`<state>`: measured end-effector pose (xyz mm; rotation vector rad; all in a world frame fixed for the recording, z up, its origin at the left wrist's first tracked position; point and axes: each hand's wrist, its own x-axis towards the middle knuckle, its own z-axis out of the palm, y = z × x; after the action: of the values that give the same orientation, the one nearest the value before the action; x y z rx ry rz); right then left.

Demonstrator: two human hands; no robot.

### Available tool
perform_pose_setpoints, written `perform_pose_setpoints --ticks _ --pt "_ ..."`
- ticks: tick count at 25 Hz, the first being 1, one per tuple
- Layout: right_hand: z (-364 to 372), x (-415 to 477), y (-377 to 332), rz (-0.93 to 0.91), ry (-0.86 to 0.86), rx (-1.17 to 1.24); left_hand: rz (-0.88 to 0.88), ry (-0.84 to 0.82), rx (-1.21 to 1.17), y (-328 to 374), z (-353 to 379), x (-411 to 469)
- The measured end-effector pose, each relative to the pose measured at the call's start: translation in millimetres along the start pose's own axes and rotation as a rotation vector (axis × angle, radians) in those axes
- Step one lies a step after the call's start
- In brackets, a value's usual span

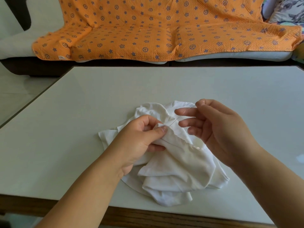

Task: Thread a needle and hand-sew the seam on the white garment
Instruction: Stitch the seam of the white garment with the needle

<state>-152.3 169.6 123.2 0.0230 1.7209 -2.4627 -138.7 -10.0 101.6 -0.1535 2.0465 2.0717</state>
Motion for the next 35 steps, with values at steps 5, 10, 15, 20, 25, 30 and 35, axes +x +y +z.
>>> perform_pose_setpoints --ticks 5,10,15,20,25,30,35 --pt "-8.5 6.0 -9.3 0.205 0.01 0.336 -0.02 -0.003 -0.102 2.0 -1.4 -0.3" --pt "-24.5 15.8 -14.6 0.209 0.082 0.477 -0.021 0.018 -0.137 0.8 -3.8 2.0" --pt "-34.9 22.6 -15.9 0.152 0.216 0.58 -0.019 0.023 -0.161 0.8 -7.0 3.4" --pt "-44.7 27.8 -14.5 0.053 0.4 0.586 -0.023 0.02 -0.161 2.2 -7.7 2.5" --pt "-35.2 21.2 -9.6 0.008 0.411 0.304 -0.014 0.009 -0.107 0.6 -8.0 2.7" --pt "-2.5 1.1 24.5 -0.263 0.153 -0.906 -0.006 -0.033 -0.079 1.8 -7.6 2.3" --pt "1.4 -4.2 32.8 -0.341 0.01 -1.014 0.012 -0.037 -0.075 1.8 -8.5 1.8"
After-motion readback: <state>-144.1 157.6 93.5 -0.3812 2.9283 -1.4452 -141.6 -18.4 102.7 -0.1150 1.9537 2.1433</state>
